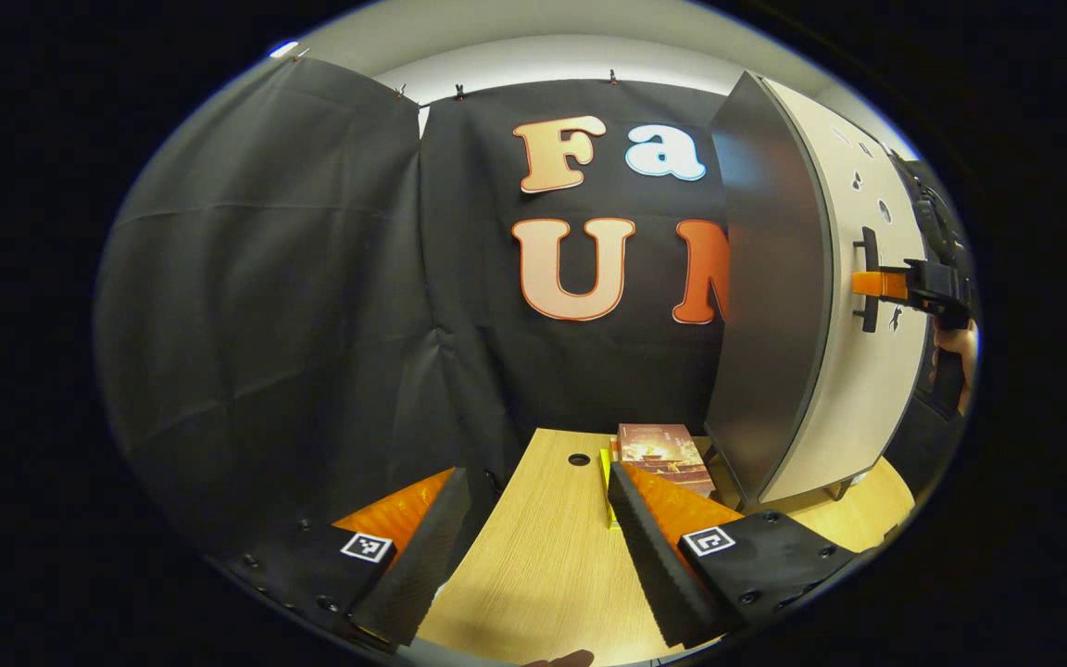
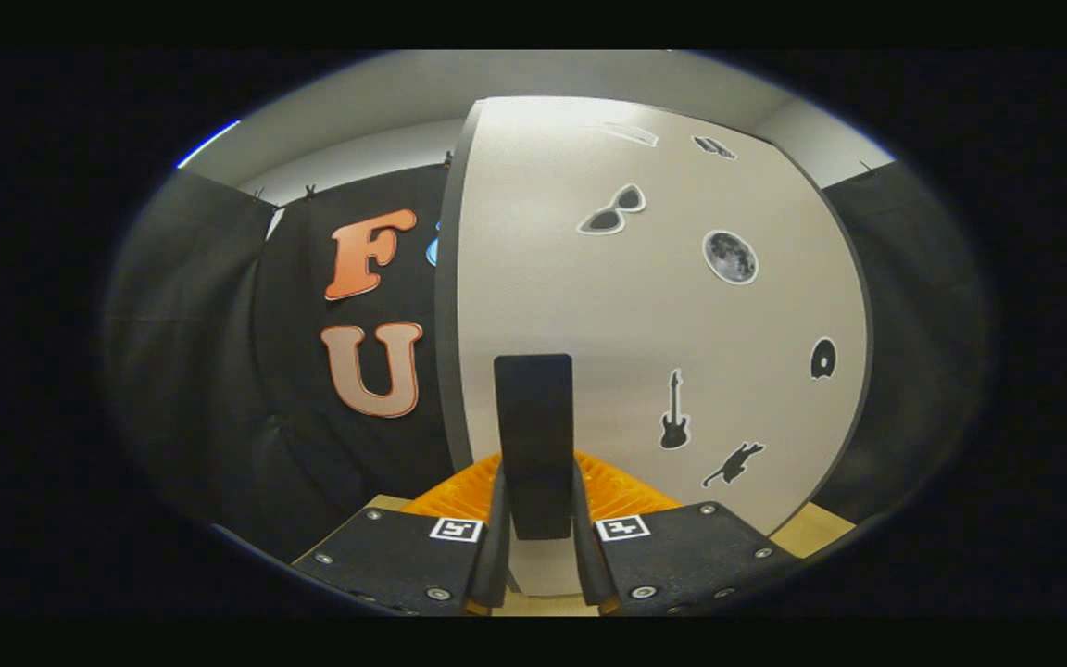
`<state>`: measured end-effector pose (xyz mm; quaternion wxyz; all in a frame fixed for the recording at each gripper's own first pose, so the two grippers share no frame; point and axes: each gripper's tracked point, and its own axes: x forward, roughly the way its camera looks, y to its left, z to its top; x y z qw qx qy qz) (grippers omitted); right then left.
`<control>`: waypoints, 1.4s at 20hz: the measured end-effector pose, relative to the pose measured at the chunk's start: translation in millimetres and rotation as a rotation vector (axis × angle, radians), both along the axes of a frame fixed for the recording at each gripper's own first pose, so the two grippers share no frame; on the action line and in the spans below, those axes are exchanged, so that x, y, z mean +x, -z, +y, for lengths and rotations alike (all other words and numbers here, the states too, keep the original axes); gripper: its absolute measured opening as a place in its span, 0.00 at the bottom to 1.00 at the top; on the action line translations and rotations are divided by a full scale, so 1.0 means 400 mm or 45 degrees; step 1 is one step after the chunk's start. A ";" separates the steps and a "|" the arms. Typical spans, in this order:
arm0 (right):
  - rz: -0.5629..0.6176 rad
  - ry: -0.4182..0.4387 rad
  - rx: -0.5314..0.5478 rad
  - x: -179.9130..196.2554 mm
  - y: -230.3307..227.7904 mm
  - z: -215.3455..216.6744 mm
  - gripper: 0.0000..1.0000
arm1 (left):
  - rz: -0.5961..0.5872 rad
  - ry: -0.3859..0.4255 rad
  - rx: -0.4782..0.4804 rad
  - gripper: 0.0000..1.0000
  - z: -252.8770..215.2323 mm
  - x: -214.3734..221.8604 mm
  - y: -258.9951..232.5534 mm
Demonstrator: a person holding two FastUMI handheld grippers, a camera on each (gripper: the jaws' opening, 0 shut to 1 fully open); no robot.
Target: Open the cabinet door with the right hand, grasp the bottle in the cabinet with the left hand and place it on the coaster, then close the cabinet door with the right hand.
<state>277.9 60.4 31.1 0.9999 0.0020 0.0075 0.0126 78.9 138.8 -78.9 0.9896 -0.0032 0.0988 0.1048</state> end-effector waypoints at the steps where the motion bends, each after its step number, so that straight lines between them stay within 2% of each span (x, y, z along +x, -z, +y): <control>1: 0.002 -0.006 0.002 -0.008 -0.002 -0.002 0.26 | 0.003 0.003 0.007 0.98 -0.008 -0.008 0.001; 2: 0.002 -0.010 0.011 -0.018 -0.004 -0.004 0.30 | 0.002 0.011 0.010 0.98 -0.021 -0.016 -0.004; 3: 0.004 -0.010 0.015 -0.034 -0.007 -0.006 0.24 | 0.003 0.018 0.014 0.98 -0.037 -0.029 -0.005; 4: 0.005 -0.010 0.019 -0.043 -0.013 -0.009 0.27 | 0.002 0.023 0.020 0.98 -0.048 -0.040 -0.008; 7: 0.012 -0.007 0.054 -0.088 -0.012 -0.025 0.20 | -0.015 0.038 0.042 0.98 -0.085 -0.072 -0.023; 8: 0.012 -0.007 0.065 -0.121 -0.006 -0.039 0.24 | -0.026 0.039 0.047 0.98 -0.097 -0.087 -0.032; 9: 0.010 -0.007 0.074 -0.156 -0.005 -0.057 0.20 | -0.031 0.039 0.052 0.98 -0.109 -0.100 -0.037; 11: 0.009 -0.005 0.093 -0.239 0.000 -0.105 0.17 | -0.030 0.037 0.061 0.98 -0.133 -0.130 -0.039; 14: -0.002 -0.007 0.111 -0.349 0.005 -0.179 0.20 | -0.020 0.042 0.094 0.98 -0.184 -0.167 -0.042; 16: -0.003 -0.006 0.110 -0.403 0.007 -0.224 0.17 | -0.019 0.054 0.113 0.98 -0.226 -0.197 -0.050; 19: -0.005 -0.012 0.128 -0.474 0.004 -0.307 0.19 | -0.023 0.087 0.124 0.98 -0.308 -0.227 -0.053; 22: -0.015 -0.003 0.101 -0.504 0.000 -0.363 0.19 | -0.007 0.138 0.075 0.94 -0.405 -0.246 -0.042; 23: -0.009 0.005 0.099 -0.510 0.001 -0.381 0.19 | -0.007 0.146 0.070 0.98 -0.428 -0.253 -0.044; 26: 0.005 0.033 0.119 -0.531 -0.002 -0.447 0.18 | 0.014 0.174 0.090 0.98 -0.497 -0.261 -0.032; 28: -0.006 0.030 0.137 -0.550 -0.006 -0.494 0.12 | 0.021 0.167 0.073 0.98 -0.523 -0.264 -0.024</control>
